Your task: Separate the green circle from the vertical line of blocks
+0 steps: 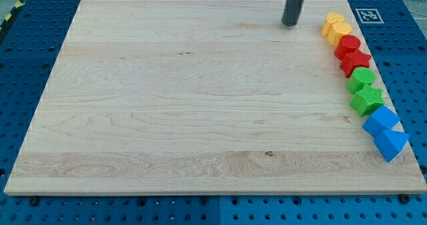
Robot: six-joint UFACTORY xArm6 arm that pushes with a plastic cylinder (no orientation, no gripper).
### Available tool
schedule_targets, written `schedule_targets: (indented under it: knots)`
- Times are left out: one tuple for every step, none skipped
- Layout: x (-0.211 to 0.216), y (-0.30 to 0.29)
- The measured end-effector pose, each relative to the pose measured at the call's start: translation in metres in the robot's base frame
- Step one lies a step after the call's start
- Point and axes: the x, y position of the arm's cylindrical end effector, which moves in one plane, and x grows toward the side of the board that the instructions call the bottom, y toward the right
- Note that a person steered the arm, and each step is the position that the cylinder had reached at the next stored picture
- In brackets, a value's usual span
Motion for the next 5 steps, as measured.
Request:
schedule_targets:
  knots:
    - [-0.038, 0.024]
    - [-0.05, 0.08]
    - [-0.049, 0.135]
    - [-0.03, 0.165]
    - [-0.028, 0.167]
